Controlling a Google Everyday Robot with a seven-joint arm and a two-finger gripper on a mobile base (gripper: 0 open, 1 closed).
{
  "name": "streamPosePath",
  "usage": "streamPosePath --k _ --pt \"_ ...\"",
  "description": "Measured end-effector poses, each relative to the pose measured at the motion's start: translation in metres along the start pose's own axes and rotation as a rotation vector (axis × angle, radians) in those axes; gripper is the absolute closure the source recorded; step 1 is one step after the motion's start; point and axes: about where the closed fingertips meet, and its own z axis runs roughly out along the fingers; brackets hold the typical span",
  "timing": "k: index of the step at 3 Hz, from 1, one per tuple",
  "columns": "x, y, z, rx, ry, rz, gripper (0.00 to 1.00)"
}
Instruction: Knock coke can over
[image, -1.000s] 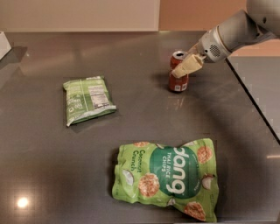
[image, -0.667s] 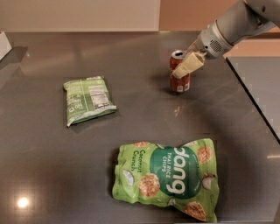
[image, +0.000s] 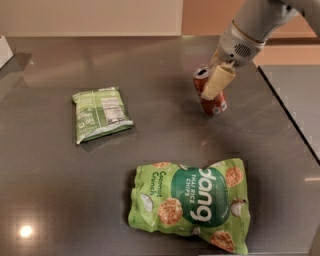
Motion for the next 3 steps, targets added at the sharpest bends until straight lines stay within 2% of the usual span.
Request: streamPosePath --k 2,3 --pt "0.016 0.018 0.003 0.001 0.189 -0.077 1.0" --pt "0.015 0.027 0.006 -0.018 0.219 -0.12 0.82"
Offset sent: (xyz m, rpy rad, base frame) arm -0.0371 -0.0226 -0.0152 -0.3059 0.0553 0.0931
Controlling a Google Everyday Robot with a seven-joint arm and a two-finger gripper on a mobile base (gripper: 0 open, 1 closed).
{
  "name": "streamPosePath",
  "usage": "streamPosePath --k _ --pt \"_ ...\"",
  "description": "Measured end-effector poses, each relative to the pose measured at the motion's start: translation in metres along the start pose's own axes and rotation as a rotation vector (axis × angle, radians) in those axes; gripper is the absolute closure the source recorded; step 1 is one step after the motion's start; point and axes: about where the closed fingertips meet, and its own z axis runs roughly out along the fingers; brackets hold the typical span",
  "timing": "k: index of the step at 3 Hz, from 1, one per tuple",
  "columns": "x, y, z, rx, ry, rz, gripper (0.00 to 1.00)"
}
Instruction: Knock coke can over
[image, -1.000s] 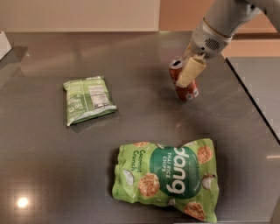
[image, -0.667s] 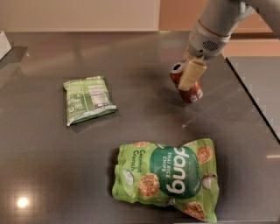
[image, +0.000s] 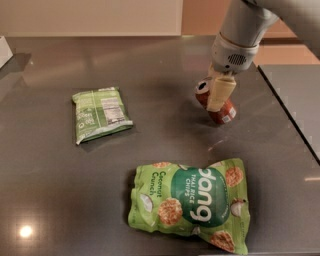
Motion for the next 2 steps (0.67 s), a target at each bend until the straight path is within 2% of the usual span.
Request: streamPosePath --k 2 --pt "-0.0102 0.0126 0.0088 -0.027 0.021 -0.056 0.36"
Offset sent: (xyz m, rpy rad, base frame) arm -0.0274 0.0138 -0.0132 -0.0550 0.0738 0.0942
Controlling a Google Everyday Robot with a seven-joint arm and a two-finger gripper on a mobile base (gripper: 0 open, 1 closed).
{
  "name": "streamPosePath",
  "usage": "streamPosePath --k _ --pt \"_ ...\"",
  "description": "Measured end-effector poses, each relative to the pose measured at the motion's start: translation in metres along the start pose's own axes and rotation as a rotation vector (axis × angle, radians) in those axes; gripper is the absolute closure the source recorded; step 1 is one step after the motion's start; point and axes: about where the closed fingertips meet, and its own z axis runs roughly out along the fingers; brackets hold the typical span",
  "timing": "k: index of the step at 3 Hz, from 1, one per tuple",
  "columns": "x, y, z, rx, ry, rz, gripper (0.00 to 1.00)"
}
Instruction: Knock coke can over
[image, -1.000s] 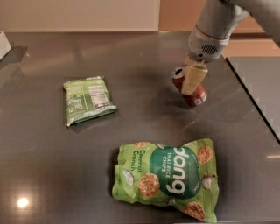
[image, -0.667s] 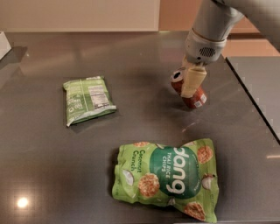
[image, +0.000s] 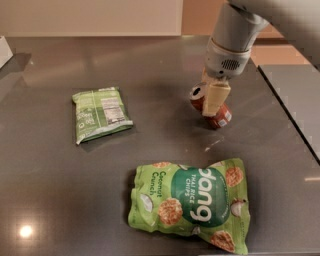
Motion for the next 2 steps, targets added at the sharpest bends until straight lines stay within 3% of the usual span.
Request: streamPosePath --k 1,2 --pt "-0.0035 0.003 0.0065 -0.01 0.008 -0.019 0.12" --pt "-0.0066 0.003 0.0164 -0.036 -0.018 -0.037 0.0"
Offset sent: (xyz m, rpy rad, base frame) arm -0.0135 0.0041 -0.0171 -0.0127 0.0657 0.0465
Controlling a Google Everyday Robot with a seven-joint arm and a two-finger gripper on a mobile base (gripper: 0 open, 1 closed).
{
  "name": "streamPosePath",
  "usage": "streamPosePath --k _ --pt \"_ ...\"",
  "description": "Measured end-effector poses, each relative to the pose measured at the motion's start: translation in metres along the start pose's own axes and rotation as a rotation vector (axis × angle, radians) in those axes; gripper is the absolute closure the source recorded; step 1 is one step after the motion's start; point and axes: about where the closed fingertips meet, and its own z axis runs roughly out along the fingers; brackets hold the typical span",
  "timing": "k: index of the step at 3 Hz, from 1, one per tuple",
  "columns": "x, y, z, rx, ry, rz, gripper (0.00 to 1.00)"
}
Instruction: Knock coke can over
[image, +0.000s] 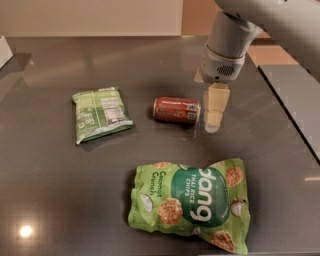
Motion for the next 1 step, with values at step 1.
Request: streamPosePath --k 1 --pt "0.0 0.0 0.0 0.0 0.0 0.0 0.0"
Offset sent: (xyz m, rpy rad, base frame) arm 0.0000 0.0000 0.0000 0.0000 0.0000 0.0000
